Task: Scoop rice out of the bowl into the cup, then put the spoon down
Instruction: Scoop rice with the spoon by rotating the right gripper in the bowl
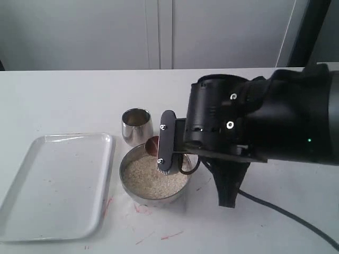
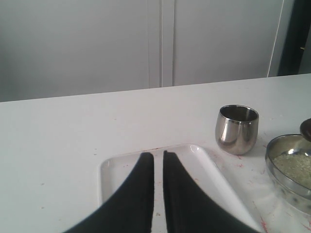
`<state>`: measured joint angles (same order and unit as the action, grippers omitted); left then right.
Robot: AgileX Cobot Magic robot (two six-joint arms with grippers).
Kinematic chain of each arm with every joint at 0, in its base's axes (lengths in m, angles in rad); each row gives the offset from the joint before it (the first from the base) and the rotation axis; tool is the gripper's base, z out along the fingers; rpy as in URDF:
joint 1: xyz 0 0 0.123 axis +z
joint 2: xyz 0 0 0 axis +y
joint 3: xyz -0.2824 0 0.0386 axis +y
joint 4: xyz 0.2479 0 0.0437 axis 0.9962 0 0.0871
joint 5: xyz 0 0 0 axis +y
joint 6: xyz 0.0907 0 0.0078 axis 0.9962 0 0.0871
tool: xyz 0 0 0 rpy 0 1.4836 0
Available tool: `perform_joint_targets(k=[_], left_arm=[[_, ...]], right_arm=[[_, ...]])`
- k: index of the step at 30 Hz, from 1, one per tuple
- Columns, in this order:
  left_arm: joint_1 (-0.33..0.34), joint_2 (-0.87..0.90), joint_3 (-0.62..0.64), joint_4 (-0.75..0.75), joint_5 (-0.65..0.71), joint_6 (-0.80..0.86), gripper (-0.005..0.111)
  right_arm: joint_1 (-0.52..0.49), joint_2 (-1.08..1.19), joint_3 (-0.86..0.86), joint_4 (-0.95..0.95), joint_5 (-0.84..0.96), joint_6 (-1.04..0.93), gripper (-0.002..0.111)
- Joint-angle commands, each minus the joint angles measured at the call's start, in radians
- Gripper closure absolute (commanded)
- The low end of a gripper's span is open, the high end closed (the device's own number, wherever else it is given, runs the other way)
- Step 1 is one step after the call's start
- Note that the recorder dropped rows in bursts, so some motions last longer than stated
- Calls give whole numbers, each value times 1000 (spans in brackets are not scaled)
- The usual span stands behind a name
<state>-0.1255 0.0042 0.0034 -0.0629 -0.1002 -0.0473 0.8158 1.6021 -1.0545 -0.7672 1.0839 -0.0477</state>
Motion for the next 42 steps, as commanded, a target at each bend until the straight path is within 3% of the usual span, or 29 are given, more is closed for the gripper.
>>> perform_joint_targets(k=[1, 28, 42], left_arm=[[-7, -4, -3, -4, -5, -2, 92], [-7, -4, -3, -4, -5, -2, 92], [-7, -4, -3, -4, -5, -2, 92]], right_arm=[[46, -5, -9, -151, 78, 55, 108], [85, 146, -9, -142, 135, -2, 108], [81, 148, -9, -44, 61, -46, 108]])
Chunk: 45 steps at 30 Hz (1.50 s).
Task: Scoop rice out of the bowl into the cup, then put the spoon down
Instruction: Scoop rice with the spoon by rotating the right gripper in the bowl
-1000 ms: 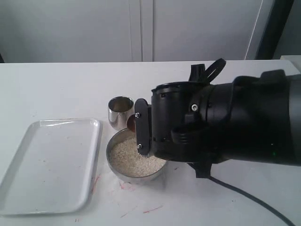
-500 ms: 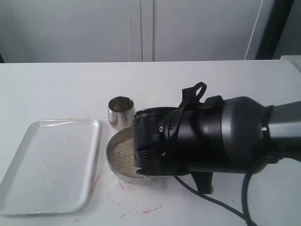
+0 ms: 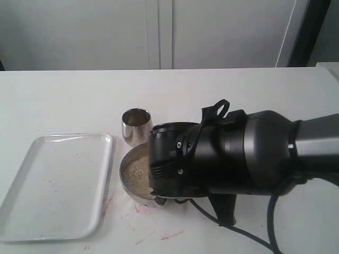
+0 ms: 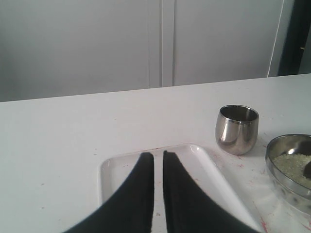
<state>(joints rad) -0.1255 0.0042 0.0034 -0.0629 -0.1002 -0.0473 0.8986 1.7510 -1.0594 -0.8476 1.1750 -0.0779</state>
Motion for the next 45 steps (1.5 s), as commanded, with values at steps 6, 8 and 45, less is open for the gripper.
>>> perform_joint_targets(k=[6, 8, 45], left_arm=[[-7, -4, -3, -4, -5, -2, 92], [-7, -4, -3, -4, -5, -2, 92], [-7, -4, -3, -4, -5, -2, 92]], right_arm=[[-4, -1, -4, 53, -38, 33, 108], [-12, -1, -4, 74, -38, 64, 108], [-82, -78, -2, 436, -170, 212, 108]])
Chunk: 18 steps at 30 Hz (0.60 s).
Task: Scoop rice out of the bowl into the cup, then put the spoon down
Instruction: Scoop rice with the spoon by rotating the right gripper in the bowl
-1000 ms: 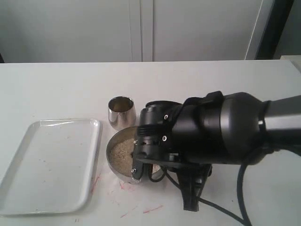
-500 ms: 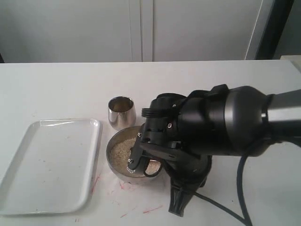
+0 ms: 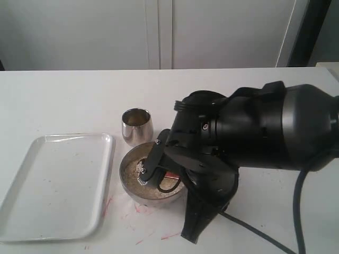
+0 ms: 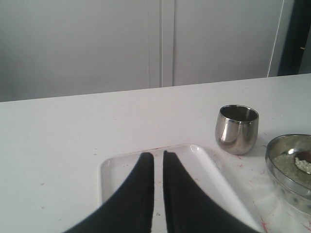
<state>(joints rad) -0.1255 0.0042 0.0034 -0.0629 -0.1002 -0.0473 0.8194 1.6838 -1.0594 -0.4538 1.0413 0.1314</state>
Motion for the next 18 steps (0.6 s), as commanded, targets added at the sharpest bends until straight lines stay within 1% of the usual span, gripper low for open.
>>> perform_joint_targets(k=[1, 18], left_arm=[[-7, -4, -3, -4, -5, -2, 92], [-7, -4, -3, -4, -5, -2, 92]], right_arm=[[-3, -11, -2, 44, -36, 3, 108], [-3, -67, -1, 41, -43, 23, 108]])
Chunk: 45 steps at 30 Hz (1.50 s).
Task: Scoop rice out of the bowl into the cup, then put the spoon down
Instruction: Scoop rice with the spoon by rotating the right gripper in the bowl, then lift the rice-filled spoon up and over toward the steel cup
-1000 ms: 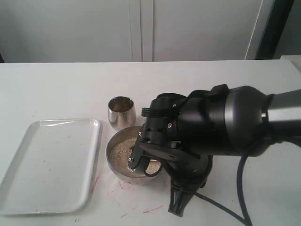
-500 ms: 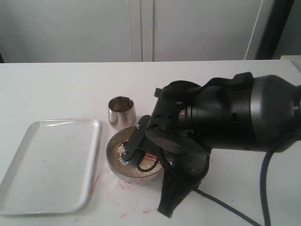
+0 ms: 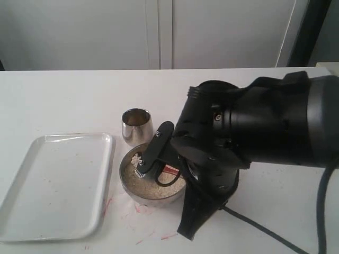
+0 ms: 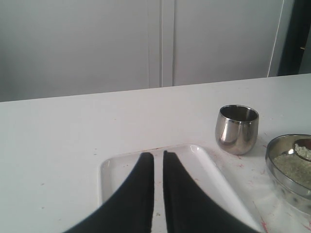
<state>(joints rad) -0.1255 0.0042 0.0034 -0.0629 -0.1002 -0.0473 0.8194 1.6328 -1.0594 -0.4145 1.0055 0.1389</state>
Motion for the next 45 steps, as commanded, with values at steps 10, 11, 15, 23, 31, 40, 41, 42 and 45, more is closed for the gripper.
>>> perform_joint_targets(k=[10, 11, 15, 23, 31, 40, 41, 42, 45], left_arm=[[-7, -4, -3, -4, -5, -2, 92], [-7, -4, -3, -4, -5, -2, 92], [-7, -4, -3, -4, -5, -2, 92], [-7, -4, -3, -4, -5, -2, 92], [-7, -4, -3, -4, -5, -2, 92], [-7, -4, -3, -4, -5, -2, 92], [-7, -4, -3, -4, -5, -2, 92], [-7, -4, -3, -4, -5, -2, 92], [-7, -4, -3, -4, -5, -2, 92]], right_arm=[[-48, -16, -1, 34, -42, 28, 108], [-55, -16, -1, 44, -50, 28, 108], [-64, -16, -1, 59, -76, 28, 108], [-68, -16, -3, 41, -112, 33, 108], [-117, -16, -51, 43, -118, 46, 108], [-126, 0, -146, 41, -107, 37, 108], [-131, 6, -159, 41, -99, 30, 108], [-133, 16, -169, 41, -92, 30, 108], [-155, 36, -200, 44, -85, 20, 108]])
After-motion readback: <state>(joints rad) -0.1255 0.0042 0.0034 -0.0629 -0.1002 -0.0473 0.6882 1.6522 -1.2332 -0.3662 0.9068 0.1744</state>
